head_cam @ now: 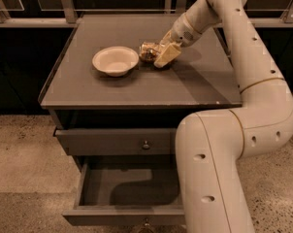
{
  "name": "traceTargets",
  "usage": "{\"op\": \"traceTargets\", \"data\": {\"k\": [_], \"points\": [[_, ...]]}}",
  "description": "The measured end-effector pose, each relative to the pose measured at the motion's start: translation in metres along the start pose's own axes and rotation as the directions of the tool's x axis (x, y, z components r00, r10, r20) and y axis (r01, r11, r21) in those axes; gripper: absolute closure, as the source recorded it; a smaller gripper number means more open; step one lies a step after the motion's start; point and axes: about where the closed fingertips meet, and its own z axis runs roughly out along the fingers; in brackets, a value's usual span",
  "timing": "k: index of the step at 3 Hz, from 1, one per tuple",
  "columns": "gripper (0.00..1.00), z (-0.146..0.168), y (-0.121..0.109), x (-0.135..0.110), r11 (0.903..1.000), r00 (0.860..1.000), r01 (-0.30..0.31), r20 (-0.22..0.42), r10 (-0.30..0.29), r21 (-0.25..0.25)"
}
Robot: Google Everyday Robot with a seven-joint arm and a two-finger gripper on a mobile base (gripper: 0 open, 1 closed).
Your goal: Place orange can into middle drawer
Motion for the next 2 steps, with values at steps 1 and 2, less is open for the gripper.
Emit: {"op": "traceTargets", "data": {"k": [1, 2], "points": [[0.89, 0.0000, 0.0000, 0.0000, 1.0000, 1.000, 0.000, 0.000, 0.000, 0.000], [1.00, 0.0000, 0.0000, 0.0000, 1.0000, 1.000, 0.000, 0.000, 0.000, 0.000]]}}
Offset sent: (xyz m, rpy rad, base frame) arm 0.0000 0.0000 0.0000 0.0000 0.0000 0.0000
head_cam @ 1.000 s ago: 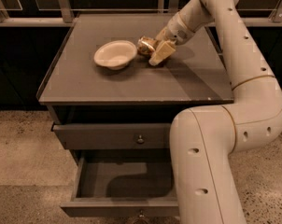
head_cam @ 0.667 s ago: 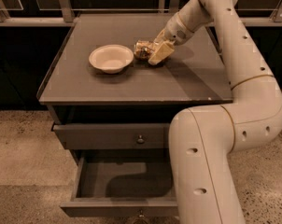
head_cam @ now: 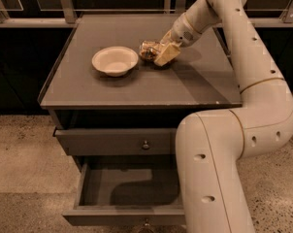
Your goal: Place orange can into middle drawer
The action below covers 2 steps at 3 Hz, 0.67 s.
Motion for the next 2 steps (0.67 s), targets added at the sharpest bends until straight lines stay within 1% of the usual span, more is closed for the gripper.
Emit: {"op": "traceTargets", "data": {"k": [1, 2], "points": [[1.00, 0.011, 0.003, -0.001, 0.9997, 1.000, -0.006, -0.030, 0.005, -0.025], [1.00, -0.005, 0.017, 0.010, 0.9954, 0.994, -0.081, -0.074, 0.077, -0.051]]}}
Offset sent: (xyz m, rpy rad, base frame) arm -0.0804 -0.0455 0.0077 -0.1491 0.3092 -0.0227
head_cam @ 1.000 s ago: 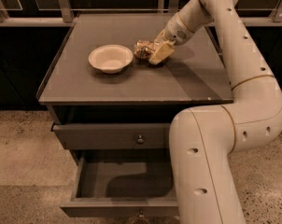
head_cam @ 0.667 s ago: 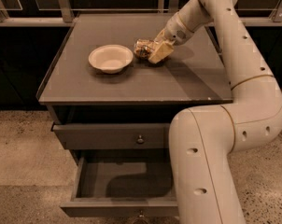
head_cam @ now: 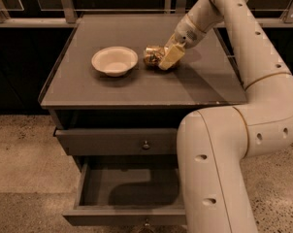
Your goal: Place orange can into middle drawer
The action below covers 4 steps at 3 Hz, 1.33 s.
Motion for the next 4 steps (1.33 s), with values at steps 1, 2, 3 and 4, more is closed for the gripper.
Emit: {"op": "traceTargets", "data": {"k": [1, 2, 3, 4], "points": [[1.00, -0.021, 0.016, 0.000, 0.9970, 0.997, -0.077, -0.025, 0.076, -0.008], [1.00, -0.045, 0.040, 0.005, 0.9861, 0.987, -0.161, -0.012, 0.161, -0.041], [1.00, -0.071, 0.077, 0.001, 0.9834, 0.983, -0.153, 0.083, 0.161, -0.098], [1.00, -0.058, 0.086, -0.005, 0.9798, 0.980, -0.156, 0.103, 0.169, -0.125]]}}
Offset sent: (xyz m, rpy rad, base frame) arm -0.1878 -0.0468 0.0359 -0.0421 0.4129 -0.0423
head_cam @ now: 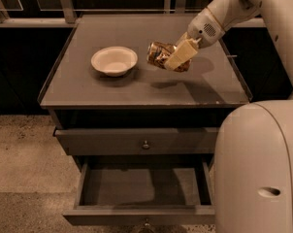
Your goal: Place orange can into middle drawer
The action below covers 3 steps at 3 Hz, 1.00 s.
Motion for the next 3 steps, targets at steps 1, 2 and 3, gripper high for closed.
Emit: {"op": "traceTargets", "data": {"k": [1, 2, 3], "points": [[1.00, 0.002, -0.005, -0.004, 0.9999, 1.000, 0.001, 0.013, -0.001, 0.015], [1.00, 0.009, -0.007, -0.006, 0.9996, 0.999, -0.019, 0.026, 0.018, 0.020], [1.00, 0.015, 0.016, -0.008, 0.9984, 0.997, -0.056, 0.045, 0.057, -0.003]]}}
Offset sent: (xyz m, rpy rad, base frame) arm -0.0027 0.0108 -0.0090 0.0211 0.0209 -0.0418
